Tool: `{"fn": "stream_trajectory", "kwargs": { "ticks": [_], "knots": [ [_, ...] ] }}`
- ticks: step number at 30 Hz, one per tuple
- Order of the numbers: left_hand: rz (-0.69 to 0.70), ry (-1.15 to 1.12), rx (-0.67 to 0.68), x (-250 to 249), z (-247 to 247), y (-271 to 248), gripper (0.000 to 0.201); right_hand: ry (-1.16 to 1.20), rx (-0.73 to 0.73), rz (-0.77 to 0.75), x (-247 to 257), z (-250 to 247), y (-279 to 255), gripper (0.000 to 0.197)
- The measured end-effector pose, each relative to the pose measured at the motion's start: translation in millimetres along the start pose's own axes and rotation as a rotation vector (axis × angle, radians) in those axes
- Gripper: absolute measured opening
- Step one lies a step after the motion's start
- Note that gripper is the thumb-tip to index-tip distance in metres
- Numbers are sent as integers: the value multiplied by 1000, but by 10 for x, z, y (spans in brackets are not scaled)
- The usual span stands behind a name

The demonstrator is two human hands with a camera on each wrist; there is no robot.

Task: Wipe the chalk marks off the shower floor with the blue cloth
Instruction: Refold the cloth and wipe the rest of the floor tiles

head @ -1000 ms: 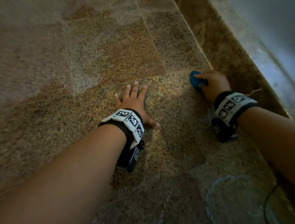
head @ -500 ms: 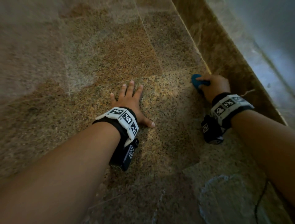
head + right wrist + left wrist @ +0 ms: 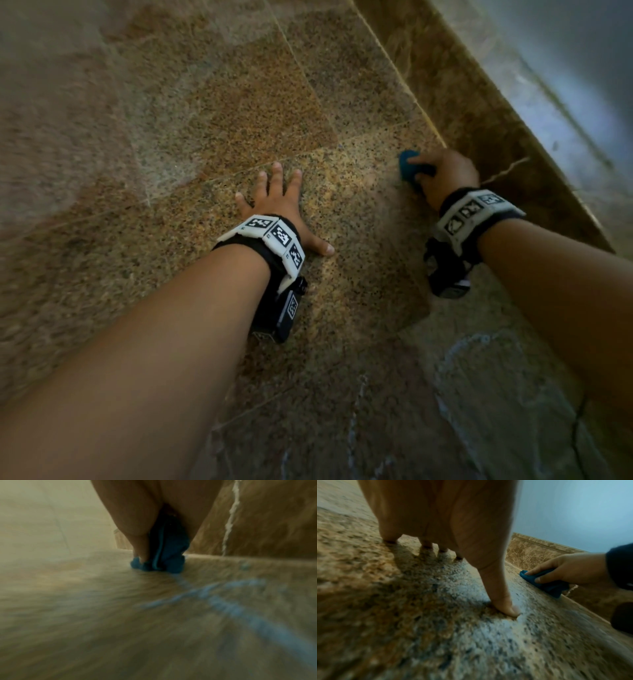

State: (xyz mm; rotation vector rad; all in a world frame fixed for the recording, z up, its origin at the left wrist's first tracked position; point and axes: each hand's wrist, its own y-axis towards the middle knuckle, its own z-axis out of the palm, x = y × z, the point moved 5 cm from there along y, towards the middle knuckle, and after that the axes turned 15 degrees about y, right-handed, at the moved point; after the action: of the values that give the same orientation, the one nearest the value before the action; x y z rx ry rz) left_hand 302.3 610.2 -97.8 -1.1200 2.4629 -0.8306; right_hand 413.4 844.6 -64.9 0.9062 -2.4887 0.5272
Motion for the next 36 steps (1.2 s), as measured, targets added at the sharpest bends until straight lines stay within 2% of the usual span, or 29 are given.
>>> {"fn": "stream_trajectory", "kwargs": {
  "ticks": [2, 8, 14, 16, 19, 21, 23, 27, 28, 30, 32, 33, 36],
  "knots": [
    [0, 9, 3, -13, -35, -8, 142, -58, 40, 15, 115, 115, -114, 38],
    [3, 16, 23, -55, -76, -51, 141, -116, 140, -109, 304, 355, -652, 37],
    [-20, 20, 31, -55, -47, -14, 141, -111, 206, -202, 225, 443, -661, 38],
    [-18, 16, 28, -40, -12, 4, 141, -60, 157, -233, 112, 363, -551, 36],
    [-20, 19, 23, -39, -18, 7, 142, 32, -35, -85, -187, 81, -392, 37],
    [-21, 19, 27, -44, -37, -9, 142, 29, -87, -19, -318, 12, -414, 38],
    [-25, 26, 27, -45, -28, -22, 142, 24, -51, -50, -321, 58, -522, 40],
    [39, 52, -35, -236, 28, -124, 142, -66, 114, -219, -277, 146, -681, 39],
    [69, 59, -61, -321, 37, -145, 141, -51, 114, -232, -305, 106, -618, 37],
    [120, 93, -64, -473, 70, -175, 140, 45, 23, -131, -443, -18, -420, 36],
    [131, 123, -3, -550, 135, -189, 140, 79, -76, -24, -528, -76, -320, 38],
    [124, 129, 29, -564, 174, -189, 141, 74, -83, -16, -503, -44, -329, 38],
    [104, 142, 51, -563, 213, -170, 142, 18, 20, -175, -275, 168, -518, 37]
  ]
}}
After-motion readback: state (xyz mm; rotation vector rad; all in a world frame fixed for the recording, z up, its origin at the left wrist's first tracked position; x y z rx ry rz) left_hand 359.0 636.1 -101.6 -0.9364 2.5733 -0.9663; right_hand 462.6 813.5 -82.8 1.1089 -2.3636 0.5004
